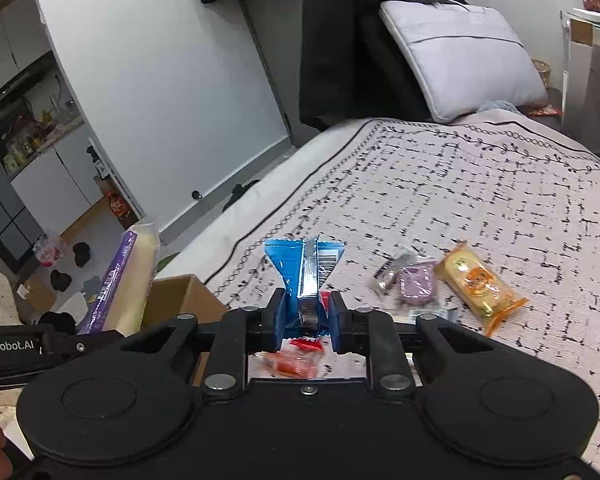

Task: Organize snacks
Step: 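Grasp the purple bar with the left gripper while the right gripper grasps the blue wrapper, then drop the purple bar into the box with the left gripper while the right drops the blue wrapper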

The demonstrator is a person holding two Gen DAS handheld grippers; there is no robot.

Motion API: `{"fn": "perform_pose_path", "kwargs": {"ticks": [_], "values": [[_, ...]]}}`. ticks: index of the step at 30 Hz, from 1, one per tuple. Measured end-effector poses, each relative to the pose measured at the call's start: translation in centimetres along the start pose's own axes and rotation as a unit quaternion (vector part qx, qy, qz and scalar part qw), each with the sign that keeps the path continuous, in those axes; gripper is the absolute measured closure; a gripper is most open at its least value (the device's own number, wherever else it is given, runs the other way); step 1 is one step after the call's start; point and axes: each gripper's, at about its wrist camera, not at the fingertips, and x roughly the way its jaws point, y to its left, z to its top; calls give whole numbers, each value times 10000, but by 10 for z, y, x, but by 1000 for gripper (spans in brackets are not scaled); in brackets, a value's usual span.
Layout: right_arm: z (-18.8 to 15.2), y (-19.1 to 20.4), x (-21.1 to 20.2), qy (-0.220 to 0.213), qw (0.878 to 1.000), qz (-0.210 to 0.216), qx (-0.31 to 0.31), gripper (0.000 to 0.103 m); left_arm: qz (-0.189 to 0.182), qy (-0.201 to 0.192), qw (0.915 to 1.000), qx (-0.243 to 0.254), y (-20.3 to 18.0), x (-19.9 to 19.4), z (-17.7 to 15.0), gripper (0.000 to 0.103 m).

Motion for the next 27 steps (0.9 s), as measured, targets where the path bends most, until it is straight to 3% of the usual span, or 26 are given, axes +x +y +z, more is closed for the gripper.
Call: {"fn": "perform_pose_path", "kwargs": {"ticks": [20,27], "values": [[-9,77,14,163,9952,877,-398,85,571,-106,9954,-765,69,-15,12,66],[-12,97,25,272,9930,1032,-504,85,556,-59,9947,-860,85,-11,14,65]]}}
